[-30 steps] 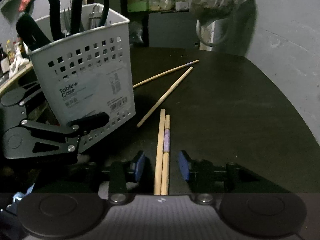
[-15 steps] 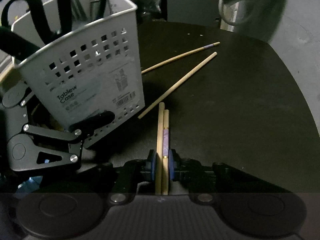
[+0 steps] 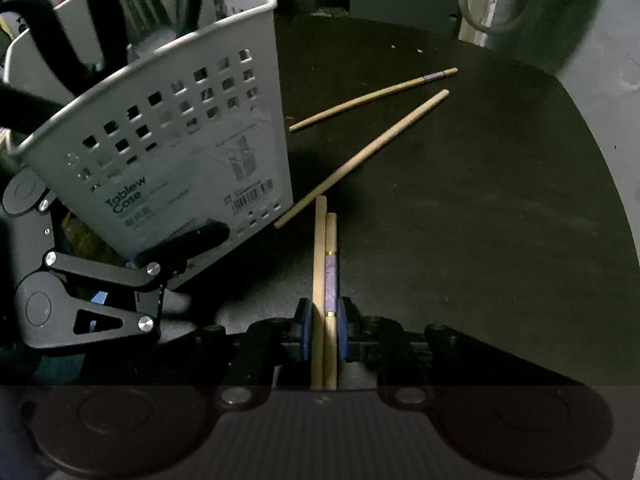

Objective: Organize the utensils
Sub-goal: 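Lift the chopsticks with the right tool and carry them toward the caddy, then raise the chopsticks upright above the caddy with the right tool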

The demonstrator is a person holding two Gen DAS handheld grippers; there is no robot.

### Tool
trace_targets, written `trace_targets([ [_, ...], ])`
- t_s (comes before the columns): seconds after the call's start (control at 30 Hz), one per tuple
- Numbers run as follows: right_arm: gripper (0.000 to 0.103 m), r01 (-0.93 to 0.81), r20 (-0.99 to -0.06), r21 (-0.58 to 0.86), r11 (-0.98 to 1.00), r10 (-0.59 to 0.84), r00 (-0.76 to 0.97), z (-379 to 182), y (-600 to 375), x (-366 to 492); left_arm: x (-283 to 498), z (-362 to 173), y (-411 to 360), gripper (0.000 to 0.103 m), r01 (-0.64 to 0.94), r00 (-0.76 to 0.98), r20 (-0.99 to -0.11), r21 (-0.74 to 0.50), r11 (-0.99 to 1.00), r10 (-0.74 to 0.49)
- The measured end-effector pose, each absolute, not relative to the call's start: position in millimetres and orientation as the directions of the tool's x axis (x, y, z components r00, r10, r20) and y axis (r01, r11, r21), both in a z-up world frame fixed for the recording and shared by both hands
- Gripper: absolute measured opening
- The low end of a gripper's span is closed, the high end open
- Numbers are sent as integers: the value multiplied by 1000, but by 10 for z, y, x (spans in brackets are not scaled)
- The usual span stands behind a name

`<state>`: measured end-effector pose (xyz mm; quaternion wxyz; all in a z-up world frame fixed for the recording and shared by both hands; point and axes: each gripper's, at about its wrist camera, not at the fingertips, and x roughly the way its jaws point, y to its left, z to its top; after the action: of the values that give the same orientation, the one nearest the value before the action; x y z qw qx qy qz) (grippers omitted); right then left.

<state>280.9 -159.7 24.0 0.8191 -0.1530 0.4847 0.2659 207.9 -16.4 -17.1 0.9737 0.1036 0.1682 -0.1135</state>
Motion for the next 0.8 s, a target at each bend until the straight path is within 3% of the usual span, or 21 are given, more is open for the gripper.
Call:
trace_targets([
  [0.33,13,-546,-785,100,832,403,471,289,-1853,2757,2118,-199,-156,78,254,917,-353,162,953,-184],
  [0.8,14,-520,-397,264,813,582,709,490,-2451,2372,2120,-205,-220,79,248,919,-354,176,953,-174],
])
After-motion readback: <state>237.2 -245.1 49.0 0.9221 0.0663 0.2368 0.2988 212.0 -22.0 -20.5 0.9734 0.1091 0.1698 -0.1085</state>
